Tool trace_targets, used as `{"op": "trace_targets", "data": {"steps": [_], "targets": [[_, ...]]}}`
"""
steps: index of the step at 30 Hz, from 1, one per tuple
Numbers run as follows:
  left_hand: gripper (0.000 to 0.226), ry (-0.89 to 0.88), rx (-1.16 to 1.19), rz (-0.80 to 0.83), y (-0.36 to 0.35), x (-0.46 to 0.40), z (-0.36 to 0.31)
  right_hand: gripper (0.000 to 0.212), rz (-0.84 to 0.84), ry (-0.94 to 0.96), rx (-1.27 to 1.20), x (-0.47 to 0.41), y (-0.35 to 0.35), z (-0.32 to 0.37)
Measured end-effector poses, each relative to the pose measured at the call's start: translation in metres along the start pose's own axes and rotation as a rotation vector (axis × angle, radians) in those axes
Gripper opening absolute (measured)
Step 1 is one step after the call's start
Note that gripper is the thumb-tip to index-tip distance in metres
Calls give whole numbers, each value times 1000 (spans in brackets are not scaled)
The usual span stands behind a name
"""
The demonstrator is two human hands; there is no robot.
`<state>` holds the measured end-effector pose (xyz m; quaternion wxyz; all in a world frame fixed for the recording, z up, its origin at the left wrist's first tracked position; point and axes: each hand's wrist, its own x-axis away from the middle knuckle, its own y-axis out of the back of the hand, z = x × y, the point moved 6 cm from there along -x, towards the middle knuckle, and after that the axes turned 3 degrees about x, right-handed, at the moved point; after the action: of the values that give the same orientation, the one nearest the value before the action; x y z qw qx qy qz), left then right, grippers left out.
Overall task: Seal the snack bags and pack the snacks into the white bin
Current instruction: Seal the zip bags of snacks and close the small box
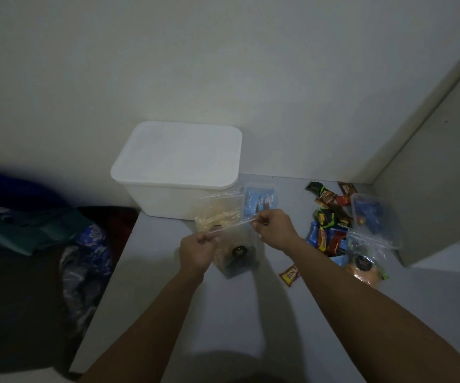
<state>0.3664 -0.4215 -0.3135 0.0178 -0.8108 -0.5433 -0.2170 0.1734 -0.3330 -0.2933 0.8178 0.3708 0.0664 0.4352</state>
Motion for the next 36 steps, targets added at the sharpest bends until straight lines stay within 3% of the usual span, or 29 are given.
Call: {"op": "trace_targets", "data": {"steps": [4,7,11,15,18,25,32,36], "targets": [[34,-101,-120,-7,-4,0,-9,13,-16,-2,-4,-1,2,3],[49,-427,-307,-146,-9,14,-39,24,-34,-6,-56,0,12,-2],[43,-769,-387,-176,-40,37,-80,30,-74,-33,-112,3,36,-20],[28,-870,-386,-17,-91,48,-96,21,-119,-111,-154,12,69,-57],[22,-812,-411,176,-137,50,-89,22,-168,-182,-141,26,97,-94],[21,-450,-628,643,-242,71,-45,27,-274,-434,-104,67,153,-181],[10,-228,-554,802,-304,89,-28,59,-333,-583,-86,91,180,-238],[36,-34,-460,846,-328,83,-15,59,-289,-545,-245,88,179,-250]]}}
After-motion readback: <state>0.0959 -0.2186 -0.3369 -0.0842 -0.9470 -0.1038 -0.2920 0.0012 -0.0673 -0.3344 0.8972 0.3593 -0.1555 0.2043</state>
